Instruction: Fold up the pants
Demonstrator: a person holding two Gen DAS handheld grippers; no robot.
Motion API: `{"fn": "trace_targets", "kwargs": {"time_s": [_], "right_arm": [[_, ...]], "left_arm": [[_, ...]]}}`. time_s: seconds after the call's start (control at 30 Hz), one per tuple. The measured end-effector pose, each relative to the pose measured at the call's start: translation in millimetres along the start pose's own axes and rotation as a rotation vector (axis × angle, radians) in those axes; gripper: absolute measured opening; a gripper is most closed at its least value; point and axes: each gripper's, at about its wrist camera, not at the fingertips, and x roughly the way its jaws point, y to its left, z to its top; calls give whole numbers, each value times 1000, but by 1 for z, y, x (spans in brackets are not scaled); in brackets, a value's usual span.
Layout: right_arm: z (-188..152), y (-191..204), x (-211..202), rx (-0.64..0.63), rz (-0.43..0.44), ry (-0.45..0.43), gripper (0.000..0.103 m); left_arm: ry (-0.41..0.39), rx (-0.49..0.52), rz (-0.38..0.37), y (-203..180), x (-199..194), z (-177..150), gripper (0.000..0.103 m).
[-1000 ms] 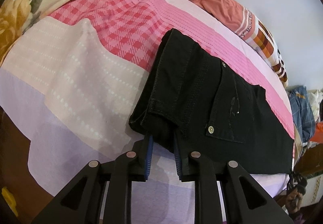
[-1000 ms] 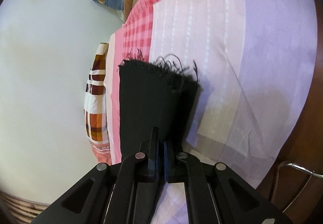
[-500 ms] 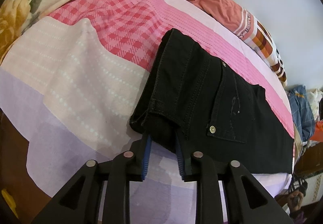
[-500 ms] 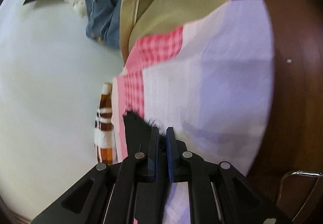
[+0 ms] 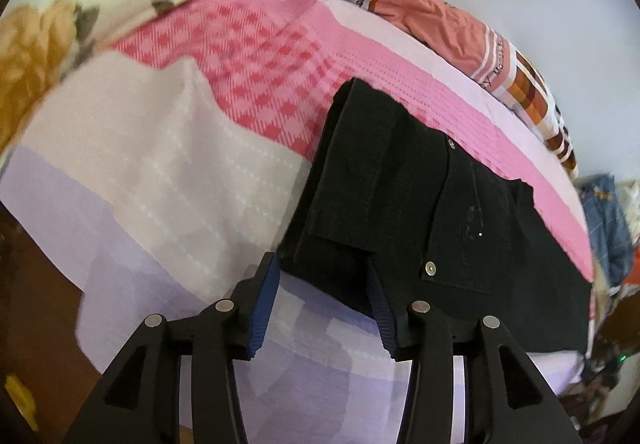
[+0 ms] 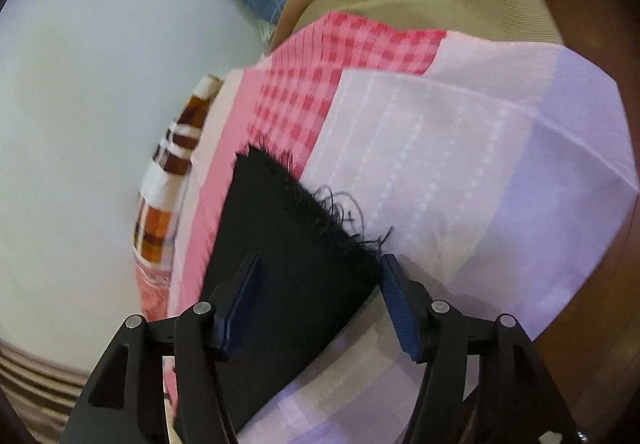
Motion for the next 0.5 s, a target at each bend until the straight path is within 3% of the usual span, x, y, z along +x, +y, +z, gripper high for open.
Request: {"fn": "trace_targets", "kwargs": {"time_s": [0.23,0.27,0.33,0.37,0.43,0.5], "right_arm": [[-5,2,4,-37,-7,16,56],[-5,2,2,-40,-30,13,53],[-1,11,-14,-49,-165,-74,48],[1,18,-21,-61,-160,-110,48],[0,69,-33,-218,-96,-151,48],[-16,134,-16,-424,31,-50,48]], "left_arm": [[-76,20,74,-4,-14,7,49],[-94,21,86,-5,-18,8,49],[-127,26,77,-9,-27,12,51],[-128,34,63,-12,-30,14,53],[-130,50,56,-21,-34,16,56],[-136,72,29,-32,-36,17,58]]}}
